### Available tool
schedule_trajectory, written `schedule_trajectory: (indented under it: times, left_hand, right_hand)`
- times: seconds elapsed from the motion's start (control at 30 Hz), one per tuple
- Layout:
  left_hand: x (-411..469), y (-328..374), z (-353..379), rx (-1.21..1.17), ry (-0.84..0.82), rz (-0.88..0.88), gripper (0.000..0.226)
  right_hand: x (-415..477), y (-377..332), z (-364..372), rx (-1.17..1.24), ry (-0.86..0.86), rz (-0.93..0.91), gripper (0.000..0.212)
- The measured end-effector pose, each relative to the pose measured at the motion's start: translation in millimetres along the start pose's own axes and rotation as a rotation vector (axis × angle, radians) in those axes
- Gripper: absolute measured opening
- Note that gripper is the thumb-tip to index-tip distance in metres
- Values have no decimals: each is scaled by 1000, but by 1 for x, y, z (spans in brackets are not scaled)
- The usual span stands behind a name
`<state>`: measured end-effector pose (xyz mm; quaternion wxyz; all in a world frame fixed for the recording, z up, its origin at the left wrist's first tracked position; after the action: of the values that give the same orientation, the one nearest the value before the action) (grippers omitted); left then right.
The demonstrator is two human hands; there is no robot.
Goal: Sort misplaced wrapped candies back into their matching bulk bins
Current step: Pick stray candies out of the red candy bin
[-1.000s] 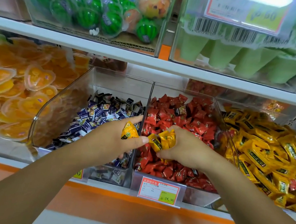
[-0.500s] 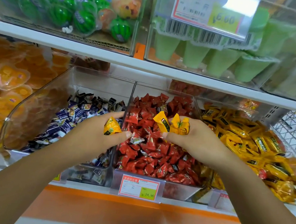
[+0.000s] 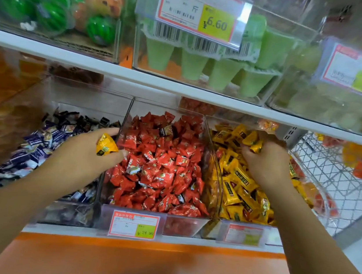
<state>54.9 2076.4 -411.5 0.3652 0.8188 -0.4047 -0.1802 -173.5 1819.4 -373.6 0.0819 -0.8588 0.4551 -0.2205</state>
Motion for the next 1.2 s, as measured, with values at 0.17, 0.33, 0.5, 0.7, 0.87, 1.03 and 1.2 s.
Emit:
schedule_trajectory:
  times: [0.17,0.33,0.5,0.7,0.87,1.03,1.2]
  left_hand:
    - [-1,2,0,28,1,-10,56]
    - [0,-1,-1,2,-17,2,59]
    - [-6,-1,-3,3,-72,-11,62]
    - [-10,-12,-4,-29,-161,-16,64]
    - [-11,-18,-5,39,-226,-16,65]
    - [-12,-23,-4,21,-275,-18,65]
    - [-8,-24,-3,36,-311,7,75]
  right_hand:
    - [-3,14,10,-27,-236,-1,88]
    - [-9,7,10,-8,-323,-4,85]
    - [-21,-41,-17,319,-82,-137,36]
    - [-44,-124,32,146,-469,-488,20]
    - [-50,-159,109,-73,-669,-642,30]
    - [-35,-163,123,-123,-663,-579,20]
    - [-20,-171,69,293,-434,-432,17]
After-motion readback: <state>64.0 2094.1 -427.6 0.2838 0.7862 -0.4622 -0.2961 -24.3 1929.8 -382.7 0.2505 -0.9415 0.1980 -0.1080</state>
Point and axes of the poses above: each hand's wrist, its own x-axis towards the middle knuckle, its own z-axis out of the palm, y = z × x, the point moved 4 cm from there along x, towards the middle knuckle, and after that the axes turned 9 degrees about -y, right-handed, at the moved point
